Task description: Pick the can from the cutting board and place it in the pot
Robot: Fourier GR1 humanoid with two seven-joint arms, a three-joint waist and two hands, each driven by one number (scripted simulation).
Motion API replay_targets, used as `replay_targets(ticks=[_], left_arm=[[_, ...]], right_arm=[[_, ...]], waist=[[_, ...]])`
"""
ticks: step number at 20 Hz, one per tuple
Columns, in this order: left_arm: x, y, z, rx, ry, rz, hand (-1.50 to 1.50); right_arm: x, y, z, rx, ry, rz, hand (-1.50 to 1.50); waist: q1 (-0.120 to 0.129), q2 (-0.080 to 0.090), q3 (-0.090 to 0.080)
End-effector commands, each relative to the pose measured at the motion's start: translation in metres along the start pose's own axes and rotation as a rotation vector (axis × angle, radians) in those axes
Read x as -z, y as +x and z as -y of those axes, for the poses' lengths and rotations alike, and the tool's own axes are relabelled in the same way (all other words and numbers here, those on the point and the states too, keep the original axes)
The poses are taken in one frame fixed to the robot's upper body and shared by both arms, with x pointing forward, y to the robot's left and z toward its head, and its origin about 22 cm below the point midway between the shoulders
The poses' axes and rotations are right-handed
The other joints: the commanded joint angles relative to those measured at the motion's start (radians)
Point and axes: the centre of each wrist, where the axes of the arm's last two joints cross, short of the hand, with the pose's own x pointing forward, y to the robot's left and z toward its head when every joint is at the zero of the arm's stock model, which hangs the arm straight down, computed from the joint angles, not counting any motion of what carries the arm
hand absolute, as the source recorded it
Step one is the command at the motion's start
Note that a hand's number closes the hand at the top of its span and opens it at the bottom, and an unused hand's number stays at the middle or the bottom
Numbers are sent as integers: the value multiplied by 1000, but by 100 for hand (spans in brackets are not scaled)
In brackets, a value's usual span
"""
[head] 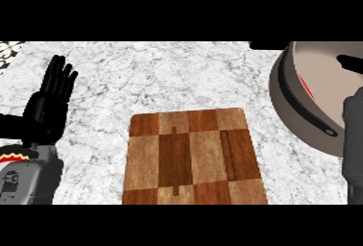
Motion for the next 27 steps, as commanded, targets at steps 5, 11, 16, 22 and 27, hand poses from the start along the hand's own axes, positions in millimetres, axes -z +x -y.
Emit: replay_targets(ticks=[5,11,16,22,27], left_arm=[[7,3,3,8,22,0,0],[-2,4,-11,9,15,-20,0],[1,0,12,-7,13,-15,0],[-1,8,-20,-7,2,-7,0],[-3,-17,-6,-4,8,-9,0]], right_arm=[[5,-38,35,183,-147,23,-150],[-6,-81,80,245,-218,17,-150],[-13,-115,124,258,-230,41,-150],[-30,-151,176,237,-254,33,-150],[-39,-154,211,246,-267,49,-150]], waist=[[-15,13,24],[-18,9,24],[-19,11,24],[-11,12,24],[-12,14,24]])
